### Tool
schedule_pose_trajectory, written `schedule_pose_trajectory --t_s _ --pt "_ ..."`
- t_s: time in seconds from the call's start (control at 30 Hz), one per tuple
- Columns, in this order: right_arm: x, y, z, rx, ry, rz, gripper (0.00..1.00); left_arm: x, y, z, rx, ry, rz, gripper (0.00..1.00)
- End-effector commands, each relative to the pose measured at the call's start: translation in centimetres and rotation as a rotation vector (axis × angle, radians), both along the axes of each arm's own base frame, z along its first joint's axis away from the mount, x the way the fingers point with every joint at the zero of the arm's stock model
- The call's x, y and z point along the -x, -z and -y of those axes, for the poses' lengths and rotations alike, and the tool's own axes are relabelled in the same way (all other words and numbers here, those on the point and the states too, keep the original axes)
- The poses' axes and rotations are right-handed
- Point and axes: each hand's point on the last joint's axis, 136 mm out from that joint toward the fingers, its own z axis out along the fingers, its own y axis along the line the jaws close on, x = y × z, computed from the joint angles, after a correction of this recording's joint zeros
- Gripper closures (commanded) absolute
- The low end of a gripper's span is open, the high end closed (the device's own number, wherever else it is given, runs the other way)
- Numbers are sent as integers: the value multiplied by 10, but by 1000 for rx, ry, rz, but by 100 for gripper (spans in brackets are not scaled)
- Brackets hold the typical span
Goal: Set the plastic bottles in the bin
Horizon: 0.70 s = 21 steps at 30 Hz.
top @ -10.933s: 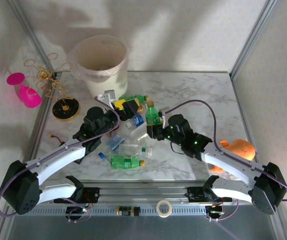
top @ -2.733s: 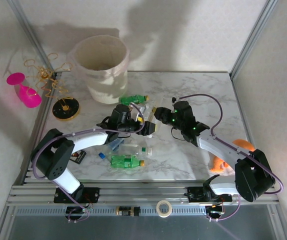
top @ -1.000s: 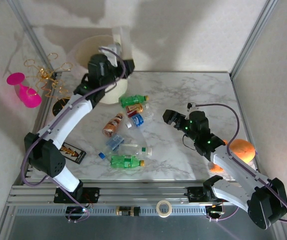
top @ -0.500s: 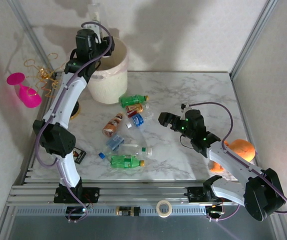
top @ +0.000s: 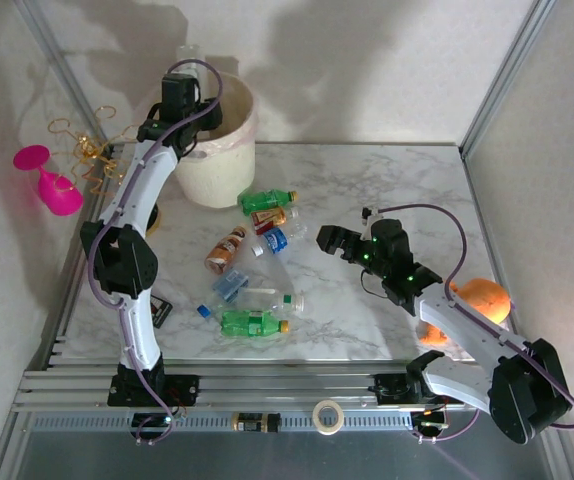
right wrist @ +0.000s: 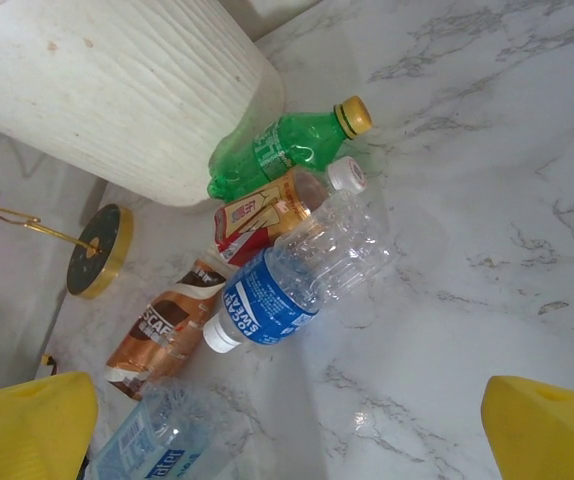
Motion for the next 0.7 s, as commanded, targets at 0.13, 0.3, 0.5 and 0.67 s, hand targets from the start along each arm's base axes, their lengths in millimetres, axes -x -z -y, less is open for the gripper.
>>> schedule_pose_trajectory --t_s 0.13,0.3,0.5,0.67 --pt "1 -6 6 16 7 22 1 9 -59 -6 15 -26 117 13" --pt "1 -5 1 13 -16 17 1 26 -95 -2 47 2 181 10" --pt "3 -1 -14 -4 -92 -1 1 59 -131 13 128 76 267 9" --pt "9 3 -30 -13 -180 -32 1 98 -142 35 222 160 325 8"
